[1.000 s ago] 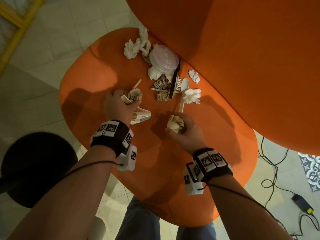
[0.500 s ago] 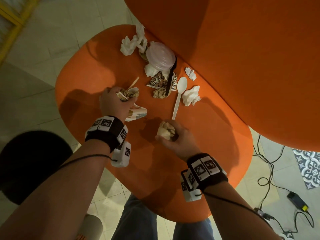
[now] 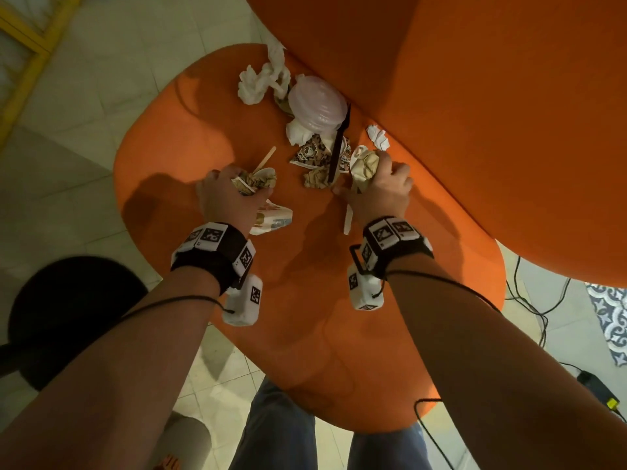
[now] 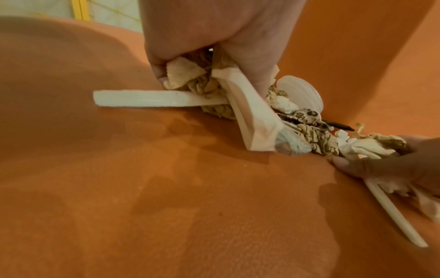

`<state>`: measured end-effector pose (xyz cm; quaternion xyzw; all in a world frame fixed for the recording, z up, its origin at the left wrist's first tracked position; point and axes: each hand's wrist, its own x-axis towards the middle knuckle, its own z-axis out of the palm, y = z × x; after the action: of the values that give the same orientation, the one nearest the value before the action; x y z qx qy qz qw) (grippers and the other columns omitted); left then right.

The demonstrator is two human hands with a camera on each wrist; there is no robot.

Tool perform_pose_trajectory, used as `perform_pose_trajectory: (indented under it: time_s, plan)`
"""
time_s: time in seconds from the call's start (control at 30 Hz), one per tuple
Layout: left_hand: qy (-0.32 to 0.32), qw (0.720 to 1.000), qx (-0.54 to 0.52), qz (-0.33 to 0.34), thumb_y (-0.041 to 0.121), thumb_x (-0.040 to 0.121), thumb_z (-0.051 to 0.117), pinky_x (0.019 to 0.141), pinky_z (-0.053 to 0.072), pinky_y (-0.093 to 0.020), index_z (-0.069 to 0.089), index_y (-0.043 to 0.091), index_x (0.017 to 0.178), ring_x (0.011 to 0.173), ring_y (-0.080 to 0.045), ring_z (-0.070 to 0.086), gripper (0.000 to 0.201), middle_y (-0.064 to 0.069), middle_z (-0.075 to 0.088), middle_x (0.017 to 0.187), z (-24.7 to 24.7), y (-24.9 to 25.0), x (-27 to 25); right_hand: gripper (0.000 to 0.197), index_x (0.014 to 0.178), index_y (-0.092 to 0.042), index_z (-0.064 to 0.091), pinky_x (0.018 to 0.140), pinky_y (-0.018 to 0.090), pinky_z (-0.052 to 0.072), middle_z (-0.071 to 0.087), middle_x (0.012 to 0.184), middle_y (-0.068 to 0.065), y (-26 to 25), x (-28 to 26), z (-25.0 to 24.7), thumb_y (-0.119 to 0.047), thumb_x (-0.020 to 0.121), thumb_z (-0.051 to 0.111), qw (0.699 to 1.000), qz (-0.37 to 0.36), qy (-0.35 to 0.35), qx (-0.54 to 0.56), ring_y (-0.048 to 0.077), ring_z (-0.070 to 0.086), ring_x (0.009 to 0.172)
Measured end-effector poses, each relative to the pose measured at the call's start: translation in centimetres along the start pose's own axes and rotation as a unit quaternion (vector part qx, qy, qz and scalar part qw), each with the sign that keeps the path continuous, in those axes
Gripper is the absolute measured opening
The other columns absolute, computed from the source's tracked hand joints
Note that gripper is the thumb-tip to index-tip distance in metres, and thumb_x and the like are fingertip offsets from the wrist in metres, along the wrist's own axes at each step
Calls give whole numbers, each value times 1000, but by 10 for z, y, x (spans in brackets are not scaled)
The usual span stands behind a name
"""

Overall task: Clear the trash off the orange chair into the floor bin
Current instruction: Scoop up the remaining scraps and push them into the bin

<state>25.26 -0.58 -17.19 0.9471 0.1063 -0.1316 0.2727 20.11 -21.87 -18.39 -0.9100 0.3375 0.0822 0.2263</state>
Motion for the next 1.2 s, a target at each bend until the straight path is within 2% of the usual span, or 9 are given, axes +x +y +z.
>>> perform_pose_trajectory:
  time_s: [0.2, 0.43, 0.6, 0.73, 0.8, 0.87, 0.93, 1.03, 1.2]
  plan:
    - [-10, 1000, -8, -6, 49, 65, 77, 86, 48, -43, 62, 16, 108, 108, -32, 52, 56, -13, 57, 115, -1, 1, -1, 52, 129, -12, 52, 87, 41, 37, 59, 112, 19, 4, -2, 6, -32, 82, 60, 996, -86, 16, 18, 39, 53, 101]
    - [-36, 998, -43, 0, 38, 65, 80, 82, 52, -45, 62, 17, 103, 99, -30, 58, 47, -11, 57, 113, -2, -2, -14, 53, 136, -16, 42, 83, 42, 46, 55, 117, 20, 7, -3, -6, -14, 86, 57, 992, -110, -34, -42, 39, 54, 103]
    - [-21, 998, -61, 11, 29, 71, 78, 75, 41, -30, 62, 14, 100, 99, -26, 56, 37, -9, 55, 117, -1, -8, -42, 56, 133, -22, 45, 76, 33, 46, 55, 118, 16, 20, -17, -14, -14, 80, 61, 991, -61, -62, 98, 34, 58, 100]
    - [-27, 986, -156, -53, 30, 70, 80, 64, 47, -20, 62, 16, 99, 83, -16, 61, 38, -5, 60, 106, 2, -14, -74, 57, 129, -31, 47, 84, 39, 53, 60, 116, 1, 27, -53, -21, -15, 77, 66, 960, -24, -74, 269, 21, 60, 99]
    - [-6, 962, -249, -114, 23, 71, 80, 54, 43, -10, 59, 16, 91, 69, -6, 58, 30, 1, 61, 87, 2, -10, -97, 61, 131, -29, 47, 86, 37, 53, 62, 113, -4, 29, -72, -25, -12, 76, 67, 942, -9, -100, 322, 17, 61, 101]
    - [25, 918, -357, -171, 16, 71, 81, 55, 45, -13, 56, 19, 87, 63, -4, 59, 30, 6, 62, 76, 2, -8, -124, 62, 132, -30, 47, 88, 39, 53, 65, 113, -4, 31, -91, -29, -12, 76, 66, 924, -20, -142, 354, 19, 63, 102]
    - [72, 873, -436, -208, 11, 70, 81, 57, 49, -17, 57, 17, 90, 61, -5, 62, 32, 4, 64, 75, 2, -10, -152, 61, 132, -26, 46, 88, 38, 54, 65, 114, -1, 30, -109, -32, -8, 77, 66, 905, -38, -190, 378, 21, 63, 103]
    - [147, 805, -511, -264, 9, 69, 82, 62, 50, -25, 58, 20, 85, 67, -12, 62, 31, 0, 65, 78, 2, -25, -195, 60, 134, -15, 48, 75, 22, 54, 66, 111, 2, 17, -137, -31, 1, 78, 65, 879, -64, -270, 387, 16, 64, 95]
    - [236, 731, -544, -337, 12, 67, 83, 55, 50, -21, 57, 13, 90, 58, -8, 62, 34, 1, 66, 72, -3, -91, -267, 59, 131, -11, 50, 83, 32, 53, 66, 112, 6, -16, -202, -1, 1, 76, 69, 856, -136, -386, 315, 20, 64, 98]
